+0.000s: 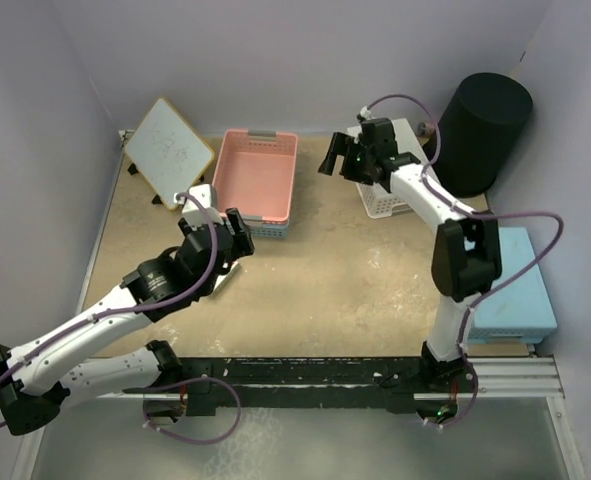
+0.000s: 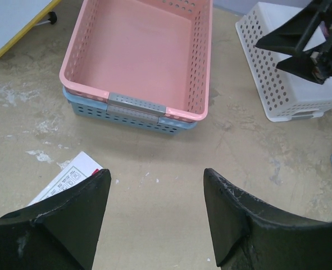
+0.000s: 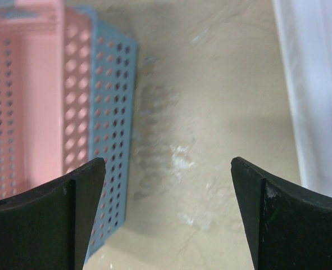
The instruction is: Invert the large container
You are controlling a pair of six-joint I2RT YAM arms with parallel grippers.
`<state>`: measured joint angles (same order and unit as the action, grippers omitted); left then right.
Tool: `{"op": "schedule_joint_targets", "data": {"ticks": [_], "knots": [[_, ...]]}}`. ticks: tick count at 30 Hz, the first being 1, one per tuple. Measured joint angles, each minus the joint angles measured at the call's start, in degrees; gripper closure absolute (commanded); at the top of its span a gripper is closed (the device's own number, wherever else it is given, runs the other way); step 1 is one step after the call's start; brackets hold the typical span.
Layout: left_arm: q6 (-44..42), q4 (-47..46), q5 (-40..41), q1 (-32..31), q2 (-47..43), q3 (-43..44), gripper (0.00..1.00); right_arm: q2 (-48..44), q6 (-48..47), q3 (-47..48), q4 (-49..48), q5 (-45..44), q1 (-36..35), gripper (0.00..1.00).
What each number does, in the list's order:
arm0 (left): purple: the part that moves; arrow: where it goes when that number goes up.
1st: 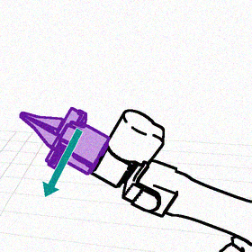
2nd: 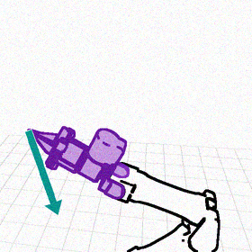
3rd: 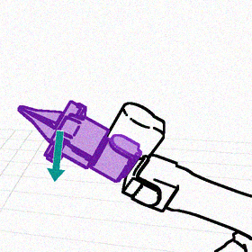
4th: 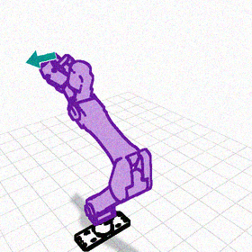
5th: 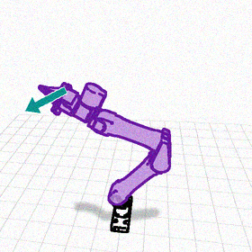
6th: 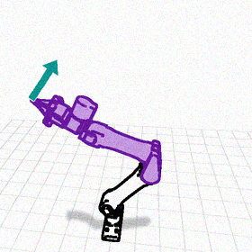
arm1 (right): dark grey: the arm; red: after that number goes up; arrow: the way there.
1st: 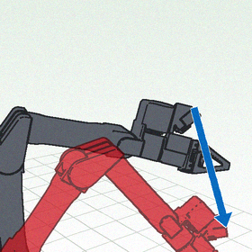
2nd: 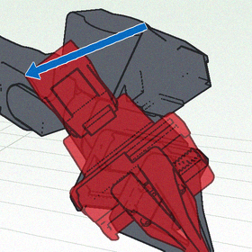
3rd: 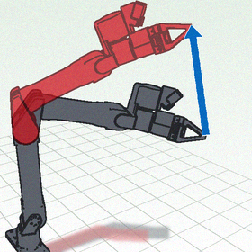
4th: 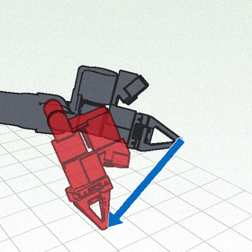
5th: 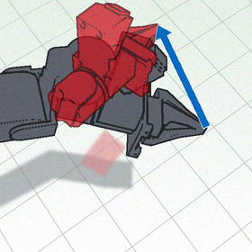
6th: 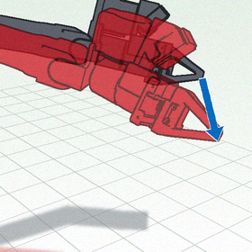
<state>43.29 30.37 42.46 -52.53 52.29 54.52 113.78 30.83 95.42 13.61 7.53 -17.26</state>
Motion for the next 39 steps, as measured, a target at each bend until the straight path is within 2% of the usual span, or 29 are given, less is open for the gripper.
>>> {"op": "schedule_joint_targets", "data": {"ticks": [2,5,9,13,19,21,26,29,31,32,33,35,36,37,39], "knots": [[-0.79,-0.35,0.39,0.00,1.16,0.04,0.29,-6.03,-0.76,-6.51,-1.53,-0.04,-1.03,0.05],[-2.34,-0.59,1.73,0.02,4.70,1.55,0.28,-16.74,-1.75,-18.36,-3.08,-1.46,-2.49,0.05],[-5.44,-1.11,2.47,0.96,15.91,9.66,0.28,-30.99,-2.14,-31.82,-2.34,-6.34,-2.71,0.03],[-7.52,-4.68,-4.02,6.29,30.08,18.75,0.28,-41.03,-2.27,-38.64,1.88,-13.20,-2.21,0.00],[-10.97,-6.88,-10.82,12.61,47.32,28.00,0.28,-54.53,-0.76,-43.58,9.14,-21.86,-2.08,0.00],[-11.91,-7.45,-13.09,13.42,51.91,31.28,0.36,-58.10,0.00,-45.11,10.43,-23.06,-2.08,0.00],[-14.05,-8.48,-16.87,14.80,57.86,35.47,0.69,-62.62,1.33,-48.02,13.88,-24.48,-2.08,0.00],[-15.69,-8.44,-17.59,15.39,60.17,37.92,0.81,-62.51,1.64,-48.35,15.34,-24.63,-2.08,0.00],[-16.17,-8.44,-18.16,15.47,61.22,39.19,0.84,-62.47,1.64,-48.35,16.11,-24.63,-2.08,0.00],[-16.59,-8.41,-18.38,15.50,61.57,39.65,0.82,-62.47,1.66,-48.35,16.35,-24.63,-2.08,0.00],[-16.94,-8.44,-18.47,15.50,61.66,39.80,0.76,-62.47,1.66,-48.35,16.44,-24.61,-2.08,0.00],[-17.57,-8.33,-18.80,15.50,61.72,40.19,0.56,-62.47,1.66,-48.35,16.59,-24.61,-2.08,0.00],[-18.03,-8.15,-18.91,15.50,61.81,40.59,0.49,-62.47,1.66,-48.35,16.59,-24.61,-2.08,0.00],[-18.16,-8.00,-19.02,15.50,62.01,41.20,0.45,-62.47,1.66,-48.35,16.57,-24.61,-2.08,0.00],[-18.93,-7.91,-19.06,15.50,62.60,42.64,0.45,-62.47,1.66,-48.35,16.59,-24.61,-2.08,0.00]]}}
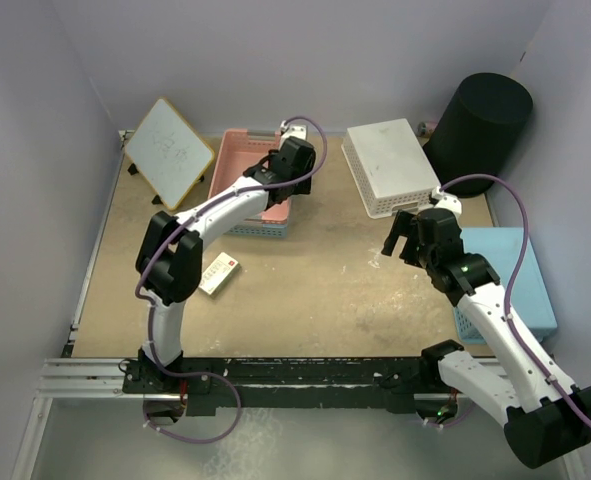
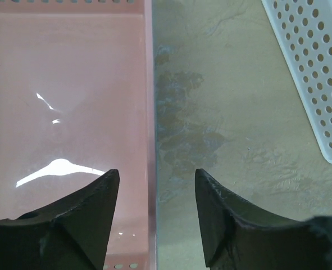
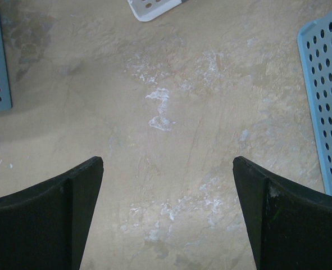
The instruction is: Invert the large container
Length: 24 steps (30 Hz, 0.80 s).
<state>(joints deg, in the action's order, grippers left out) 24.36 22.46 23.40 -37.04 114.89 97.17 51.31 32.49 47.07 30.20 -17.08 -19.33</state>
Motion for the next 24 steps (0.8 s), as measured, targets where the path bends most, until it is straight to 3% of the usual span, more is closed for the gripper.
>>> {"op": "schedule_joint_targets", "data": {"ticks": [5,13,24], "knots": [[-0.55,0.44,-0.02,0.02,1.88,2.03,0.59,0.00,0.00,0.00,0.00,0.00,0.00,0.00],[-1.07,1.57,-0.66,0.55,4.11,2.05,1.00,-0.13,-0.02,0.00,0.52,-0.04,0.00,0.00],[-2.89,8.28,-2.23,0.66,1.42,7.61,1.00,-0.87,-0.04,0.00,0.83,-0.68,0.00,0.00]]}}
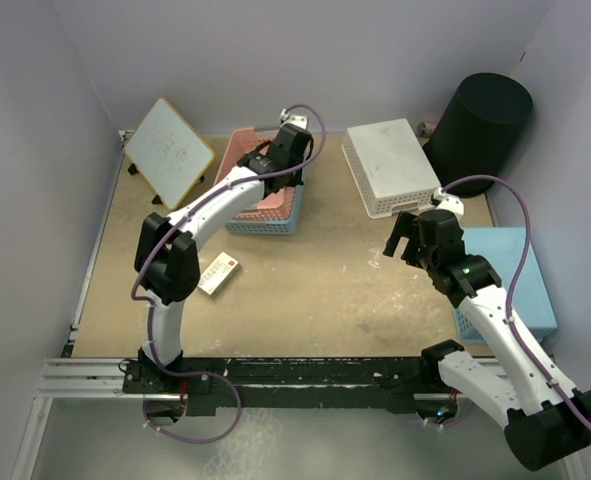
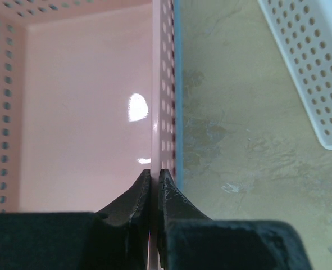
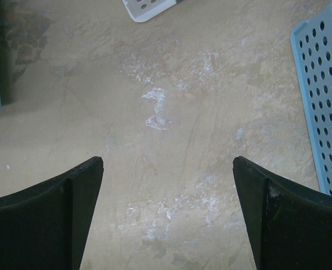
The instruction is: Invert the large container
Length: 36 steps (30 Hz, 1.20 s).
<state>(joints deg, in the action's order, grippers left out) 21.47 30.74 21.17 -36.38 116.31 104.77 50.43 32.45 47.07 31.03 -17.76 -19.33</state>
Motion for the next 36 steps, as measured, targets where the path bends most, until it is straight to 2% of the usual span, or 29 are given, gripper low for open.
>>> {"op": "schedule_joint_targets", "data": {"ticks": [10,17,23,27,31,36], "knots": [[-1.09,3.04,-3.48,-0.13,-11.98,3.74,1.00,-0.35,-0.02,0.07,0.02,-1.05,0.00,0.00],[-0.52,2.80,-5.68,-1.62,-14.73,3.74,1.00,-1.31,-0.85,2.21,1.55,-3.78,0.00,0.00],[3.65,-1.33,-14.71,-4.50,-17.42,0.09,1.00,-2.99,-2.34,9.51,5.55,-10.58,0.00,0.00],[11.06,-10.71,-24.48,-6.08,-23.74,-10.16,1.00,-6.23,-3.06,14.69,7.30,-17.03,0.00,0.00],[23.19,-26.27,-33.59,-6.71,-29.49,-23.32,1.00,-10.78,-3.85,19.41,8.11,-23.10,0.00,0.00],[39.80,-48.30,-38.60,-9.70,-27.71,-35.06,1.00,-15.37,-5.62,22.27,6.86,-27.45,0.39,0.00]]}}
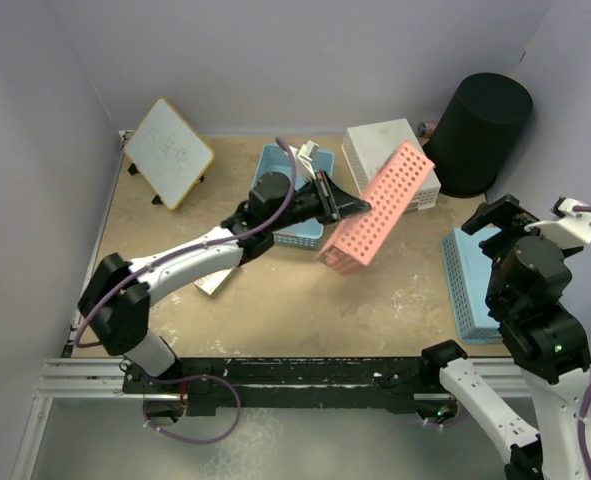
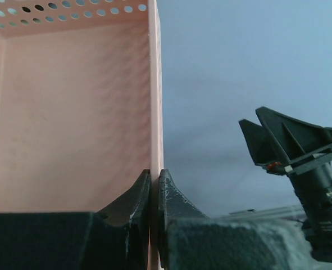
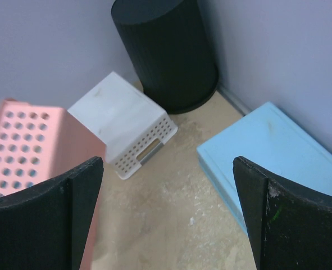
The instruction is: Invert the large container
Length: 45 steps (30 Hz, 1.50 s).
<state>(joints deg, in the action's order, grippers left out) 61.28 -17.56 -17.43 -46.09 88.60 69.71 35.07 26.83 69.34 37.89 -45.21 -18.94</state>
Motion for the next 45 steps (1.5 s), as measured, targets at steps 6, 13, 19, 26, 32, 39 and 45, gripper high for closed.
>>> {"op": "schedule_joint_targets", "data": {"ticks": [6,13,19,26,32,39,45], "knots": [[21.09,-27.06,-3.04,-3.21,10.60,-8.55,1.00,0.44,-1.57,0.04,-0.92,-1.73,0.09,0.00],[38.97,-48.98,0.07,-3.50,22.18,-15.06,1.00,0.94,-1.99,-0.44,-0.98,-1.75,0.09,0.00],[43.12,-55.87,3.26,-3.45,23.65,-20.63,0.90,0.94,-2.01,-0.81,-1.22,-1.73,0.09,0.00],[38.05,-49.33,5.16,-3.45,20.26,-25.11,0.63,1.51,-2.01,-1.62,-1.46,-1.53,0.09,0.00],[21.55,-22.91,9.05,-3.67,11.82,-23.45,0.52,1.70,-2.03,-2.12,-2.08,-1.27,0.09,0.00],[3.93,2.69,13.79,-5.53,10.08,-13.68,0.42,1.92,-2.05,-2.86,-2.25,-0.15,0.07,0.00],[-10.29,22.32,19.58,-9.01,10.10,-3.87,0.39,5.51,-2.99,-2.86,-2.29,3.15,0.02,0.00]]}}
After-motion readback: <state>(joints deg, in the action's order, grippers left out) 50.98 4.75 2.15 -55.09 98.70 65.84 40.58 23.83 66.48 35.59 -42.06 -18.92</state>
